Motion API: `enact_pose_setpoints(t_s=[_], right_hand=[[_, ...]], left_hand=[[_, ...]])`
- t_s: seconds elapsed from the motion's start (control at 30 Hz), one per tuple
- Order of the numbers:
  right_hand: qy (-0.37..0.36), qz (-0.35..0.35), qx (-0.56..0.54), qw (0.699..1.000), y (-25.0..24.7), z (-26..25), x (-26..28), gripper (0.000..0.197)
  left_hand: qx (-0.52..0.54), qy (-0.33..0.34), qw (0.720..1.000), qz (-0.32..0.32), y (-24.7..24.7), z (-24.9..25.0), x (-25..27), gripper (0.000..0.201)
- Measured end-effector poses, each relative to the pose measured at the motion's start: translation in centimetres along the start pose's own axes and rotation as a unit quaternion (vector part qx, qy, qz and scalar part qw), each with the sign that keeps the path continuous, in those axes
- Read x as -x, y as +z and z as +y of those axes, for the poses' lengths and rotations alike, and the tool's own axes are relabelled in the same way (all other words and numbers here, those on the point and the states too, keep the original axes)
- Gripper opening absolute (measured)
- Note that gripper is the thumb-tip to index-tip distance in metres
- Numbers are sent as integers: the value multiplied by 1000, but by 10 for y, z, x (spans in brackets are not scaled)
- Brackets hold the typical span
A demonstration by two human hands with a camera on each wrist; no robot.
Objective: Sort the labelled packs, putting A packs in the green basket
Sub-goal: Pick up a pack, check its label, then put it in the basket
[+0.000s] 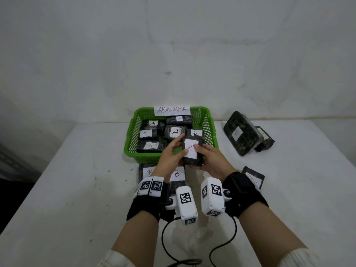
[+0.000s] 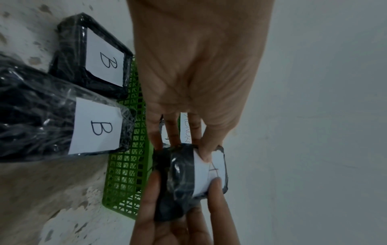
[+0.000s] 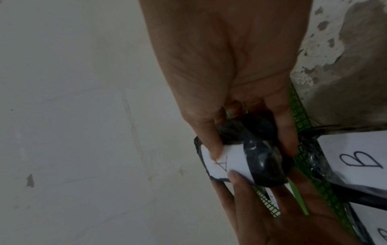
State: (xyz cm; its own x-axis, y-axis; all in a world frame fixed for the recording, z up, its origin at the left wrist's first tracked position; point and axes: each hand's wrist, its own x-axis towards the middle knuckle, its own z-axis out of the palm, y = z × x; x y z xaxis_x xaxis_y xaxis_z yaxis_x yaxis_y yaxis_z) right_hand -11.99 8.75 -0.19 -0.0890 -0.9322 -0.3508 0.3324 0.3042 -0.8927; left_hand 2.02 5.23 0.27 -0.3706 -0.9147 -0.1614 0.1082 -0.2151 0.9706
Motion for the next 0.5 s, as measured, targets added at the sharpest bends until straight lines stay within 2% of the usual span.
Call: enact_pose_setpoints(t_s=[0.13, 0.23, 0.3, 0.37, 0.43, 0.5], right_hand=[[-18, -38, -9, 999, 2, -2, 3, 25], [-29, -28, 10, 999, 4, -5, 8, 17], [-27, -19, 18, 999, 4, -7, 11, 22], [-37, -17, 41, 998, 4, -10, 12, 18], [-45, -14, 62, 997, 3, -9, 13, 8], [-51, 1, 75, 996, 3, -7, 12, 13]], left_hand=[[-8, 12, 998, 65, -3, -5, -2, 48], [-29, 14, 993, 111, -2, -8, -5, 37], [-20, -1, 995, 103, 1, -7, -6, 28], [3, -23, 997, 78, 4, -4, -4, 19], [25, -41, 997, 59, 7, -3, -1, 25], [45, -54, 997, 32, 9, -3, 3, 32]])
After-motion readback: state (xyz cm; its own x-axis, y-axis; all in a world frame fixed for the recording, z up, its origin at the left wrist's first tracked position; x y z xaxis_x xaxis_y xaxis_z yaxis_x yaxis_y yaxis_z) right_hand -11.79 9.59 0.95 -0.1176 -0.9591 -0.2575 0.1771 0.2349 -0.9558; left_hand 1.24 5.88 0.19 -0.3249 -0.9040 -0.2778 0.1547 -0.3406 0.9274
